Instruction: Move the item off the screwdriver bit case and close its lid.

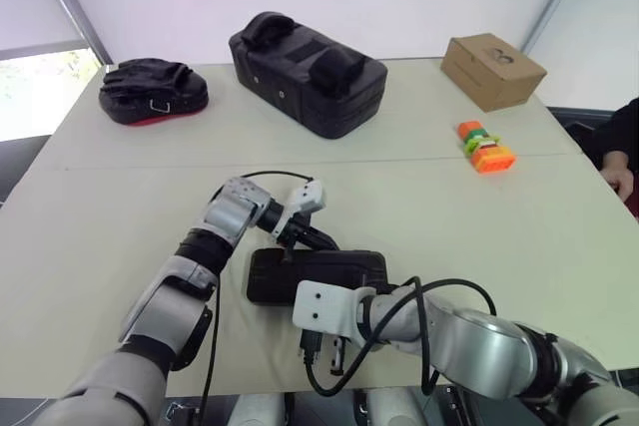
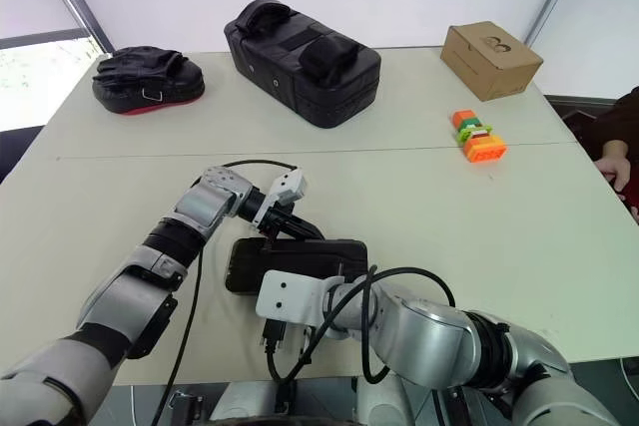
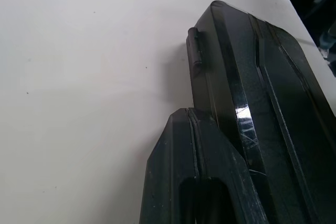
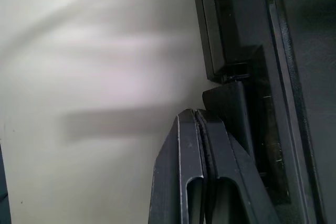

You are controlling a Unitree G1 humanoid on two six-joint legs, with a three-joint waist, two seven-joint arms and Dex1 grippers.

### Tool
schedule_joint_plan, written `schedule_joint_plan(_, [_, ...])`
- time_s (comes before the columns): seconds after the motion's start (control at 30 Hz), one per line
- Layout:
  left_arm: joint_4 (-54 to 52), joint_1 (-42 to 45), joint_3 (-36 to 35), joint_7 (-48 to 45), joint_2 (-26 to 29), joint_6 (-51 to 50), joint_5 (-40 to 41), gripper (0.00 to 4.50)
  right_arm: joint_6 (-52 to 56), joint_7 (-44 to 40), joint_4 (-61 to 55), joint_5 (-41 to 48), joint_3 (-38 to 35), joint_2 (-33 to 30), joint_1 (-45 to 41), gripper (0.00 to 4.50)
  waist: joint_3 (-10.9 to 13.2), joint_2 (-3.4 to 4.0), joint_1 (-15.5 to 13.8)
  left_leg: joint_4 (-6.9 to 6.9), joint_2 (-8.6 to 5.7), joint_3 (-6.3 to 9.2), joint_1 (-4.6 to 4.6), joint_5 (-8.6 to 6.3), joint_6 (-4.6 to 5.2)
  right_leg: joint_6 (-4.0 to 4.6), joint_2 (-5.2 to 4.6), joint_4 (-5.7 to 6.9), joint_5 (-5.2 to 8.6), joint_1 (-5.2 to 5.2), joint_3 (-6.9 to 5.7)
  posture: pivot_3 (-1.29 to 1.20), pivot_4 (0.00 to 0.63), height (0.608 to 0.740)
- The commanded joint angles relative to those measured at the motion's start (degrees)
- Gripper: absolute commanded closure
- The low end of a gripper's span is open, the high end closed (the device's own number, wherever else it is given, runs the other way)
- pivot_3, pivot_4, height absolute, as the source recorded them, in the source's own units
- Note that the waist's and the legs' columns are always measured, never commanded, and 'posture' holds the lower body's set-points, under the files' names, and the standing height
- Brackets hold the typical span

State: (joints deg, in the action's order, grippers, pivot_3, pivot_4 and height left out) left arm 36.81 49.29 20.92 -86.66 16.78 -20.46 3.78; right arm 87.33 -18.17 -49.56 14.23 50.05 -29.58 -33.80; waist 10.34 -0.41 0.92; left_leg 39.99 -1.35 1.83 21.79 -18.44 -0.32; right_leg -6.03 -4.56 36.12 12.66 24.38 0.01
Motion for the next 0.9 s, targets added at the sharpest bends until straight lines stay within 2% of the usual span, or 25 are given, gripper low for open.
schedule_joint_plan(0.03, [-0.7, -3.0, 3.6, -5.7, -2.0, -0.6, 1.0, 4.5, 2.4, 11.2, 8.1, -10.0, -7.4, -4.2, -0.3, 4.46, 0.0, 0.02, 0.0, 0.0, 0.0, 0.0, -0.08, 0.0, 0.0, 0.0, 0.0, -0.01, 0.0, -0.08, 0.0, 0.0, 0.15, 0.74])
schedule_joint_plan(0.27, [-1.0, -3.2, 3.7, -5.8, -1.5, -0.9, 1.0, 4.5, 0.4, 13.0, 9.2, -9.7, -5.7, -4.6, -0.7, 4.46, -0.2, 0.01, 0.0, -0.02, 0.12, 0.01, -0.33, 0.0, 0.01, 0.01, -0.02, -0.06, 0.02, -0.36, 0.0, 0.0, 0.15, 0.74])
schedule_joint_plan(0.43, [-1.6, -3.9, 4.5, -5.8, -0.6, -0.7, 0.9, 4.5, -1.2, 12.8, 9.4, -10.4, -3.1, -7.9, -4.3, 4.46, -0.2, 0.02, 0.0, -0.02, 0.12, 0.01, -0.32, 0.0, 0.0, 0.01, -0.03, -0.06, 0.02, -0.34, 0.0, 0.0, 0.15, 0.74])
schedule_joint_plan(0.57, [1.3, -5.0, 7.3, -5.8, 0.7, 4.9, -3.6, 4.5, -2.9, 12.2, 9.8, -11.2, -1.1, -11.5, -9.0, 4.46, -0.2, 0.01, -0.1, -0.02, 0.11, 0.02, -0.31, 0.0, 0.01, 0.07, -0.07, -0.09, 0.06, -0.34, 0.0, 0.0, 0.15, 0.74])
schedule_joint_plan(0.7, [6.1, -5.0, 6.8, -4.2, -1.0, 8.4, -6.4, 4.5, -4.0, 11.4, 9.9, -10.6, 0.5, -13.0, -11.9, 4.46, -0.2, -0.02, -0.3, -0.02, 0.08, 0.02, -0.3, 0.0, 0.0, 0.16, -0.09, -0.12, 0.11, -0.35, 0.0, 0.0, 0.15, 0.74])
schedule_joint_plan(0.9, [12.1, -4.2, 5.9, -0.6, -4.2, 13.5, -8.1, 4.5, -4.8, 11.0, 9.7, -9.4, 1.5, -12.4, -10.9, 4.46, -0.7, -0.05, -0.4, -0.02, 0.09, 0.12, -0.41, 0.0, 0.01, 0.16, -0.11, -0.42, 0.15, -0.66, -0.09, 0.0, 0.15, 0.74])
